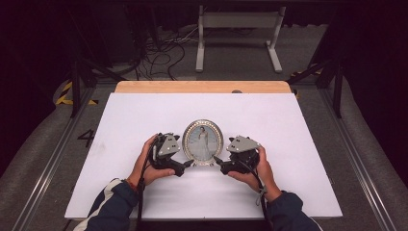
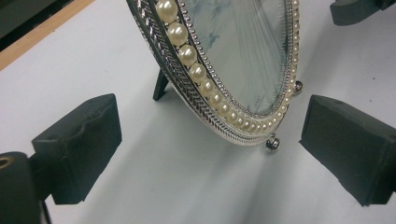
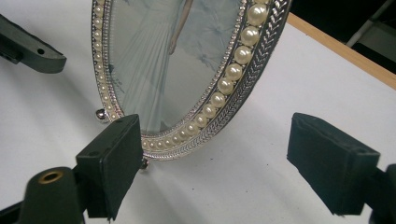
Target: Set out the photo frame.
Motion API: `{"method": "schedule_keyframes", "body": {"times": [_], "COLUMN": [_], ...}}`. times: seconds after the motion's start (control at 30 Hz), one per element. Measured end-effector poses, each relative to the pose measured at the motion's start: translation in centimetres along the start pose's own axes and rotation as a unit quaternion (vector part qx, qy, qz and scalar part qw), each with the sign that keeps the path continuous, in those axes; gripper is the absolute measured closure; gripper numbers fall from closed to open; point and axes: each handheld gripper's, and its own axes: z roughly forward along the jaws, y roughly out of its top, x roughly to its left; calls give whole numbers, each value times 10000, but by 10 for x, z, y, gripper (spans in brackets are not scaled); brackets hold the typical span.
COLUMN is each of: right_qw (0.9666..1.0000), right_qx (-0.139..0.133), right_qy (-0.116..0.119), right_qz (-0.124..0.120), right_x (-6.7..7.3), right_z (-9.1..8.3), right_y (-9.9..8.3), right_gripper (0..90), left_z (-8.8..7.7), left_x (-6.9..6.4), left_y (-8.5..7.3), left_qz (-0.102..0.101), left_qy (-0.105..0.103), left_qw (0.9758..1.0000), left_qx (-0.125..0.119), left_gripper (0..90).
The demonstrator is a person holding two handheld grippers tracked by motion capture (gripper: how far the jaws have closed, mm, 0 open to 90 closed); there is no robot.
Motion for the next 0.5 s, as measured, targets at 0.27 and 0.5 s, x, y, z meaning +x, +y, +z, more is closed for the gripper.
{"method": "schedule_keyframes", "body": {"times": [0.27,0.5], "right_qw": [10000,10000], "right_qx": [24,-7], "right_qy": [17,-18], "right_qz": [-55,-11], "right_x": [-3,-10], "right_z": [-5,-16], "right_y": [0,-4], "right_gripper": [191,195], "left_z": [-5,-12], "left_x": [0,-2], "left_y": [-1,-4], "left_qz": [86,110], "left_qy": [-22,12], "left_qw": [9999,9999], "left_qx": [78,54], "left_gripper": [58,61]}}
